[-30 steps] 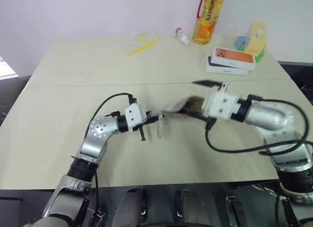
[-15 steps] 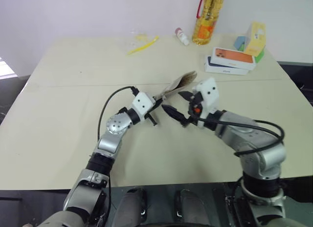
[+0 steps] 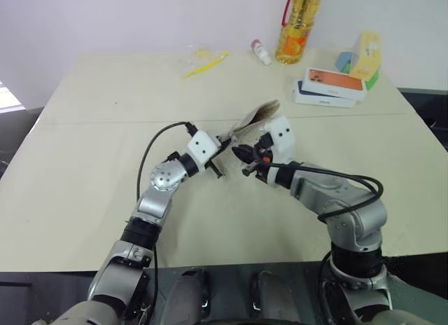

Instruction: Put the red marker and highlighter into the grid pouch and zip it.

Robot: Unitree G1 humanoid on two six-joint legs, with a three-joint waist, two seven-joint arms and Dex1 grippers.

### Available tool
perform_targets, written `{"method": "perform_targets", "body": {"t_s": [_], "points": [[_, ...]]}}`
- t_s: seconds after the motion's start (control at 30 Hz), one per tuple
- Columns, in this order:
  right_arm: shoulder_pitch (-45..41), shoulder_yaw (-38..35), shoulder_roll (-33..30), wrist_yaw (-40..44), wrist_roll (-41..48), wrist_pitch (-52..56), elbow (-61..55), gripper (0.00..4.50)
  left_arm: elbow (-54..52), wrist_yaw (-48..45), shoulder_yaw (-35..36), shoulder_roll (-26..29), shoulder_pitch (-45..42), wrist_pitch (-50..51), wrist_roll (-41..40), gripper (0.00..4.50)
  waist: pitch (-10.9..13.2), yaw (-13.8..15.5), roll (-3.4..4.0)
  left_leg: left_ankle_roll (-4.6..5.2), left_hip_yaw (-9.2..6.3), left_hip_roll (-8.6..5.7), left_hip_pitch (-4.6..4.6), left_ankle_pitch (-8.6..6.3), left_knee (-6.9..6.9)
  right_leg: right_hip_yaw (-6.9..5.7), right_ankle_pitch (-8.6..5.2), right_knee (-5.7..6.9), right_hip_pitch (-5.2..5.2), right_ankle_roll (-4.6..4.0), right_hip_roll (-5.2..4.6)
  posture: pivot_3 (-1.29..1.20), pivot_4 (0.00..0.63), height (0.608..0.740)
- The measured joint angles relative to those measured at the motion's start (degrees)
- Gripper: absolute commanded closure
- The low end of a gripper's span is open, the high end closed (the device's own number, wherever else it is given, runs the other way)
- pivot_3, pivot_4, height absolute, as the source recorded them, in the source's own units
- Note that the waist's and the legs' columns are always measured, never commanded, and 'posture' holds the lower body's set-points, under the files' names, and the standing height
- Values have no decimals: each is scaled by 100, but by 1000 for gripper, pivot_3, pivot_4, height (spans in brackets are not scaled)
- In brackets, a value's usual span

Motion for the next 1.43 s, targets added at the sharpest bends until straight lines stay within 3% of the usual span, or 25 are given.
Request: {"method": "perform_targets", "body": {"t_s": [0.4, 0.67, 0.7, 0.8, 1.0, 1.17, 1.43], "points": [[-265, -216, -2478, 532, -535, -1015, 1049, 4445, -683, -1192, -233, 725, 651, -597, -433, 4500, 1, -3, 2, 2, 4, 5, -4, -1, -1, 1, 0, -6, -2, 0, -3, 0, 150, 740], [41, -231, -2857, 836, -675, -1772, 1516, 4445, -1151, -1403, -234, 928, 999, -346, -658, 4500, 2, 3, 2, 2, 6, 6, -4, -1, 0, 2, 0, -7, -1, 0, -3, 0, 150, 740], [174, -233, -2980, 990, -644, -1832, 1469, 4202, -1226, -1453, -232, 965, 1047, -200, -735, 4500, 2, 15, 2, 3, 4, 6, -5, -2, -1, 2, 0, -7, 0, 0, -3, 0, 150, 740], [523, -501, -3153, 1280, -515, -1817, 1320, 3204, -1271, -1549, -149, 1164, 1232, 204, -911, 3478, 2, 10, 2, 6, 4, 7, -5, -3, -1, 2, 0, -12, -1, 0, -4, 0, 150, 740], [1572, -955, -3466, 1808, -375, -1961, 897, 219, -1156, -1490, 359, 1603, 1515, 640, -1048, 605, 2, 7, 2, 7, 4, 9, -2, -4, 0, 2, 0, -13, 4, 0, -5, 0, 150, 740], [2123, -1347, -3350, 1979, -331, -2432, 846, 219, -1152, -1265, 953, 1907, 1977, 1012, -1146, 605, 3, 5, 4, 6, 4, 12, -2, -4, -1, 3, 0, -12, 1, 0, -6, 0, 150, 740], [2235, -2092, -2670, 1907, 38, -2854, 1062, 219, -1223, -758, 1669, 2006, 2330, 2029, -1419, 605, 2, 24, 3, 6, 1, 9, 0, -6, 0, 3, 0, -15, 10, 0, -10, 0, 150, 740]]}}
